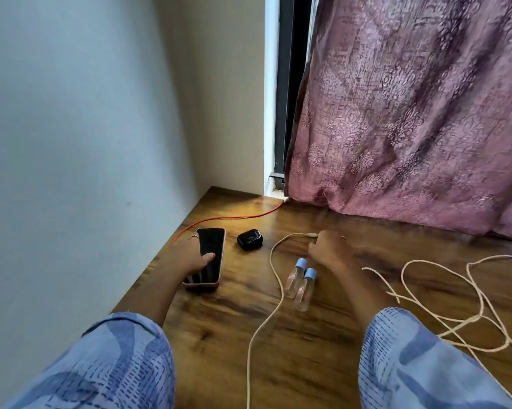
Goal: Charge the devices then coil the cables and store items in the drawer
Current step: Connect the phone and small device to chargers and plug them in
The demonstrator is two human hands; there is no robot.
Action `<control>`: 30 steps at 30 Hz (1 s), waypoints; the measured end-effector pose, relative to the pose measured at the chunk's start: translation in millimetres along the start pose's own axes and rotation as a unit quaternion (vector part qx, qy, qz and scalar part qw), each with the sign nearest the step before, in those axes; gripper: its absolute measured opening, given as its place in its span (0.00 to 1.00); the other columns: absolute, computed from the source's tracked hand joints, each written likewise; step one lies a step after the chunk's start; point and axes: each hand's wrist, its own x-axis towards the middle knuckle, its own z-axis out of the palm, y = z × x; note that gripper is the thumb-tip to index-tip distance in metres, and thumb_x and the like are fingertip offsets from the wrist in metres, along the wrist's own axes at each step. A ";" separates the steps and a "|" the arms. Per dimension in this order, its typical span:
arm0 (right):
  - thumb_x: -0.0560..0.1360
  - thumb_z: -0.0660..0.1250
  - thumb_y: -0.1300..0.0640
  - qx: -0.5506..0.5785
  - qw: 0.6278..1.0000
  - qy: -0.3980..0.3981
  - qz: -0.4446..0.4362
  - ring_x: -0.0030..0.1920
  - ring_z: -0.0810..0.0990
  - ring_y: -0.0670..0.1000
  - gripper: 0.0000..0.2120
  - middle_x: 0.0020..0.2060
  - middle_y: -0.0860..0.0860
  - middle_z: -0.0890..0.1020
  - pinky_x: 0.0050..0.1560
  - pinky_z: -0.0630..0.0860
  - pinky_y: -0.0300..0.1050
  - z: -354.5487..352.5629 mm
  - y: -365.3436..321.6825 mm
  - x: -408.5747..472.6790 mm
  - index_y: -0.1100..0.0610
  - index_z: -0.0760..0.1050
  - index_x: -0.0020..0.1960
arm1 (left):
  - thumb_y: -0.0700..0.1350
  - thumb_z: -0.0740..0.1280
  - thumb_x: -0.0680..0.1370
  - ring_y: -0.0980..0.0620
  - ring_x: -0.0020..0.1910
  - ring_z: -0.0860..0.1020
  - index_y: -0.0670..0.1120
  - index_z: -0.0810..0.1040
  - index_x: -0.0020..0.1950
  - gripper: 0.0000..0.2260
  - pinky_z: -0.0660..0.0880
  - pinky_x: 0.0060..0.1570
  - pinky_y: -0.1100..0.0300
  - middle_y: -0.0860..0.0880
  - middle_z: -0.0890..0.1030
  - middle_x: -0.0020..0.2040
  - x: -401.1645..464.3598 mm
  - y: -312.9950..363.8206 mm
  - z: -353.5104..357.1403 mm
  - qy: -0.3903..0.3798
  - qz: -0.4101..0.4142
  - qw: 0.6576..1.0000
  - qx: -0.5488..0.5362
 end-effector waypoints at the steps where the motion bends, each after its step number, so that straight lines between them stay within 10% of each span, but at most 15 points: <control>1: 0.75 0.60 0.56 0.018 1.000 0.005 0.012 0.57 0.78 0.61 0.14 0.56 0.61 0.80 0.56 0.74 0.49 1.4 1.4 10.7 0.63 0.78 0.55 | 0.57 0.64 0.76 0.47 0.53 0.76 0.42 0.70 0.62 0.22 0.72 0.43 0.58 0.44 0.78 0.57 5.5 0.9 0.3 -0.001 -0.010 1.000 0.004; 16: 0.76 0.58 0.56 0.034 0.998 0.043 -0.022 0.62 0.73 0.62 0.17 0.62 0.63 0.75 0.60 0.70 0.52 37.3 -47.9 109.3 0.64 0.72 0.60 | 0.65 0.59 0.75 0.49 0.45 0.71 0.48 0.68 0.47 0.19 0.68 0.40 0.55 0.46 0.77 0.53 48.4 -9.6 11.7 0.046 -0.112 0.993 0.011; 24: 0.77 0.60 0.53 0.097 0.995 0.022 -0.003 0.62 0.74 0.63 0.22 0.64 0.63 0.72 0.58 0.72 0.52 51.6 -80.6 164.9 0.66 0.67 0.66 | 0.79 0.55 0.62 0.42 0.55 0.77 0.38 0.73 0.61 0.49 0.77 0.51 0.48 0.40 0.78 0.59 69.7 3.4 18.8 0.019 -0.167 0.984 -0.052; 30: 0.76 0.64 0.55 0.065 0.997 0.044 0.026 0.64 0.73 0.62 0.21 0.64 0.61 0.74 0.59 0.73 0.56 64.1 -102.5 181.6 0.62 0.68 0.66 | 0.76 0.65 0.60 0.44 0.61 0.72 0.42 0.66 0.68 0.49 0.74 0.54 0.52 0.43 0.67 0.66 47.7 16.6 23.9 -0.045 -0.185 0.982 -0.009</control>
